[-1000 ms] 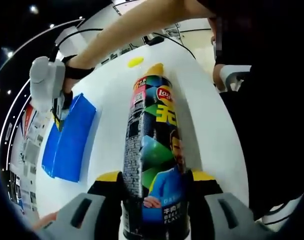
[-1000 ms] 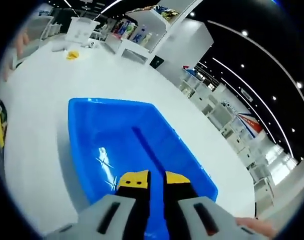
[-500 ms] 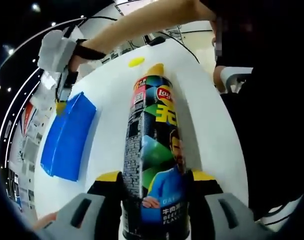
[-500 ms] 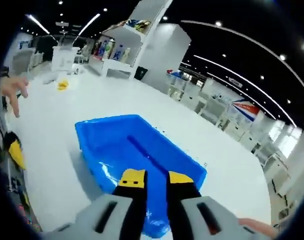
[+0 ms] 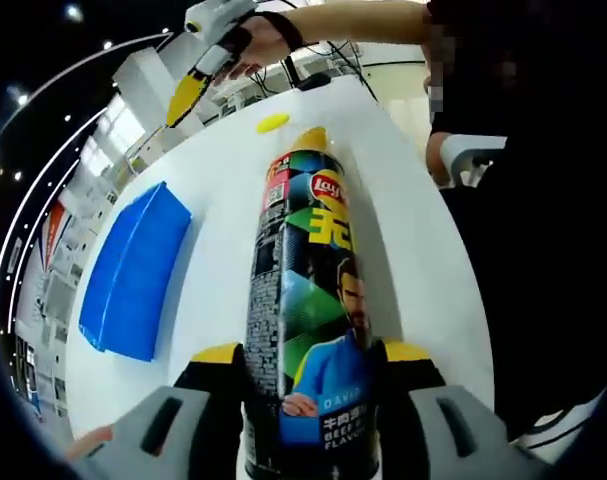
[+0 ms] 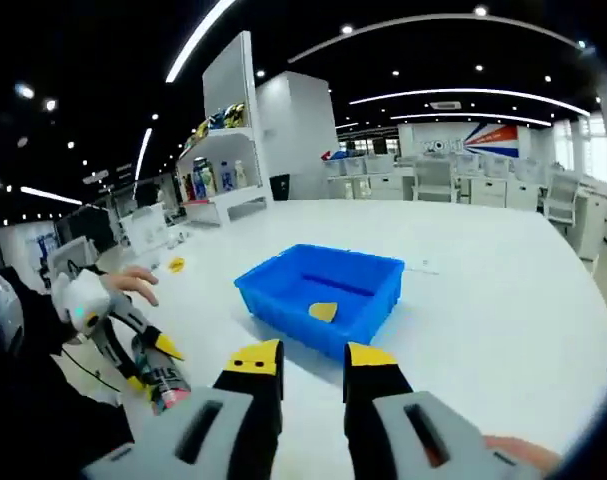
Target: Open the lid of the chip container on the table, take out the chips, place them into the box in front of the container, and close the lid
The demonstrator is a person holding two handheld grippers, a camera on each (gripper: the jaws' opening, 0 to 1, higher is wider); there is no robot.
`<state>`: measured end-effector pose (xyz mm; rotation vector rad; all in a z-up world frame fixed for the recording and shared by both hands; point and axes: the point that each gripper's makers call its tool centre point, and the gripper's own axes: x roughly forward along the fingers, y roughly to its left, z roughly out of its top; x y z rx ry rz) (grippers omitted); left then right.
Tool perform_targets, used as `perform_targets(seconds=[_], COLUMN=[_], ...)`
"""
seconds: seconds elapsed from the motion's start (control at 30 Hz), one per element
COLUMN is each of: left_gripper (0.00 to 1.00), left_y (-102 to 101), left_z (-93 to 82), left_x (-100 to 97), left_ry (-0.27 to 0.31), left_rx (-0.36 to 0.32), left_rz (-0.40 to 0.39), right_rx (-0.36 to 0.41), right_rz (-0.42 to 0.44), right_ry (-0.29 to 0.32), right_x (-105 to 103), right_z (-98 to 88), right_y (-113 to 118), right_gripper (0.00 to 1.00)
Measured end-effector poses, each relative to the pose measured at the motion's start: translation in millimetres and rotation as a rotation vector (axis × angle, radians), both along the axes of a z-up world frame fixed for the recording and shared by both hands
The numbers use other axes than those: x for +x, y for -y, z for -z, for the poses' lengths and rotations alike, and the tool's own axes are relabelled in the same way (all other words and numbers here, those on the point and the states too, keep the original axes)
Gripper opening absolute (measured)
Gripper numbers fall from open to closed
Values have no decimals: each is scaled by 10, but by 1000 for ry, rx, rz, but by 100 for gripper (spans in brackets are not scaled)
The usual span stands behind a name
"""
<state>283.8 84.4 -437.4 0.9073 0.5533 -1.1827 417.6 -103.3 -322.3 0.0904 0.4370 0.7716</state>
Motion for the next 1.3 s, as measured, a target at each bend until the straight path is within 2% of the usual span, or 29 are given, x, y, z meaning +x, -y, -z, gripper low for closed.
perform_targets(seconds=[0.07, 0.2, 0.23, 0.3, 0.47, 0.57, 0.67, 0.9, 0.97, 1.0, 1.07, 1.13, 1.3], left_gripper=[53, 53, 53, 53, 53, 53, 53, 53, 53, 53, 53, 53, 53], left_y=[2, 7, 8, 11, 17, 20, 23, 29, 29, 28, 28, 27, 23], left_z=[1, 3, 4, 4, 6, 8, 10, 16, 17, 18, 21, 24, 27], left_x=[-2, -7, -9, -12, -22, -28, -32, -46, -36, -34, -16, 1, 30], left_ry=[0, -2, -2, -2, -1, -1, -2, -4, -4, -4, -3, -3, -2], left_rx=[-1, -2, -2, -2, -3, -3, -1, 1, 0, 0, 0, -1, -1], left_rz=[0, 0, 0, 1, 0, 0, -1, -2, -2, -2, -2, -2, -1], right_rx=[53, 67, 78, 93, 145, 193, 175, 183, 163, 170, 208, 232, 242], right_rz=[8, -10, -10, -2, -23, -13, -26, -42, -46, -36, -22, -25, -20], right_ry=[-20, -50, -104, -167, -230, -268, -296, -331, -401, -453, -478, -528, -521], right_x=[-143, -401, -493, -583, -777, -844, -915, -984, -1051, -1071, -1039, -1058, -1037], right_z=[3, 171, 274, 414, 629, 689, 788, 849, 925, 963, 948, 970, 969], right_y=[112, 270, 295, 317, 305, 287, 272, 228, 233, 234, 239, 233, 222], right_gripper=[23, 22, 22, 20, 20, 20, 20, 17, 3, 2, 1, 1, 1])
